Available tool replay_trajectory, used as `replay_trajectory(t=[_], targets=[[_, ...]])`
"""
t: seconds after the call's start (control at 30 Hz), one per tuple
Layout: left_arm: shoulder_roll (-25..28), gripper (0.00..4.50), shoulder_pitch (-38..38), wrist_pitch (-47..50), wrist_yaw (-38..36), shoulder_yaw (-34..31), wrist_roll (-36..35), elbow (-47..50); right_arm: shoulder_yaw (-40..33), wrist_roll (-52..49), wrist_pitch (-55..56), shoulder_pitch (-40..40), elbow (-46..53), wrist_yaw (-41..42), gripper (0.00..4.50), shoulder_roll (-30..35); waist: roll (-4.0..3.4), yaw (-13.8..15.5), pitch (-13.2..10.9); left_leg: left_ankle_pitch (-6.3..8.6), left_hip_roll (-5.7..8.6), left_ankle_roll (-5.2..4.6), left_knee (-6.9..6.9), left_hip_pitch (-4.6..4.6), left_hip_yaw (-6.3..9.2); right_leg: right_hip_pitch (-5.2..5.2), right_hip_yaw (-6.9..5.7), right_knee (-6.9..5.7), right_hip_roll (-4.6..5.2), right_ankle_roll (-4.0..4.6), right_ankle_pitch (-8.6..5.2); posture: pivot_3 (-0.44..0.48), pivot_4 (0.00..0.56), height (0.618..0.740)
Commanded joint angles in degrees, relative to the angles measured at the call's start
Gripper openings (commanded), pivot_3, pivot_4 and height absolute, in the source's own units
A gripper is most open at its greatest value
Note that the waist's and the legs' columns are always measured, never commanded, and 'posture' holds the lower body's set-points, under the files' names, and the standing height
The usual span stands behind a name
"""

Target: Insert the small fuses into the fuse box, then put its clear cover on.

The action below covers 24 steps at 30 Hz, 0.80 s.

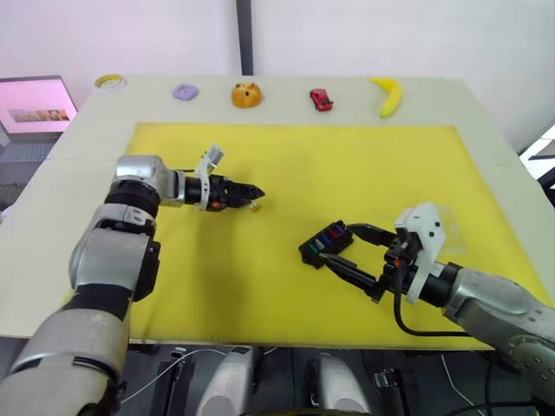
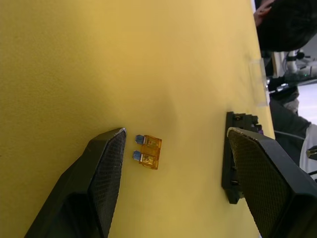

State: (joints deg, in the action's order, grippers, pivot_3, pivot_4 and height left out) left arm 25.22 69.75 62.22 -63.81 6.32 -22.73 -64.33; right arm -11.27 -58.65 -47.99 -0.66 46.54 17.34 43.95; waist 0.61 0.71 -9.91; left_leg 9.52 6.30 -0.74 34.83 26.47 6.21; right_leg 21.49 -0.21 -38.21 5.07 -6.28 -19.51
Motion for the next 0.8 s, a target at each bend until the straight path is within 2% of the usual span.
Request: replay_trajectory(t=[0.03, 0.4, 0.8], targets=[[-0.36, 3.45, 1.07, -0.73, -1.52, -0.53, 2.45, -0.66, -1.92, -0.31, 1.06, 0.15, 2.12, -0.09, 4.5, 0.38, 0.0, 0.01, 0.0, 0.0, 0.0, 0.0, 0.0, -0.01, 0.0, 0.0, 0.0, -0.01, 0.0, 0.0, 0.0, 0.0, 0.15, 0.735], [0.06, 3.45, -1.47, 6.04, -8.2, 1.26, 4.67, 5.66, -1.32, 0.36, 1.35, 0.75, 1.63, -0.31, 4.5, -0.16, 0.0, -0.07, 0.0, 0.0, 0.0, -0.01, 0.07, -0.01, 0.0, -0.02, 0.0, -0.11, -0.02, -0.02, 0.01, 0.0, 0.15, 0.735], [0.62, 3.45, -6.78, 12.84, -5.17, -1.77, 1.92, 13.81, -0.73, 1.07, 1.14, 1.89, 0.8, 0.49, 4.5, -0.43, -0.02, -0.18, 0.02, 0.0, -0.01, -0.01, 0.17, -0.02, 0.0, -0.02, 0.0, -0.24, -0.03, -0.03, 0.01, 0.0, 0.15, 0.735]])
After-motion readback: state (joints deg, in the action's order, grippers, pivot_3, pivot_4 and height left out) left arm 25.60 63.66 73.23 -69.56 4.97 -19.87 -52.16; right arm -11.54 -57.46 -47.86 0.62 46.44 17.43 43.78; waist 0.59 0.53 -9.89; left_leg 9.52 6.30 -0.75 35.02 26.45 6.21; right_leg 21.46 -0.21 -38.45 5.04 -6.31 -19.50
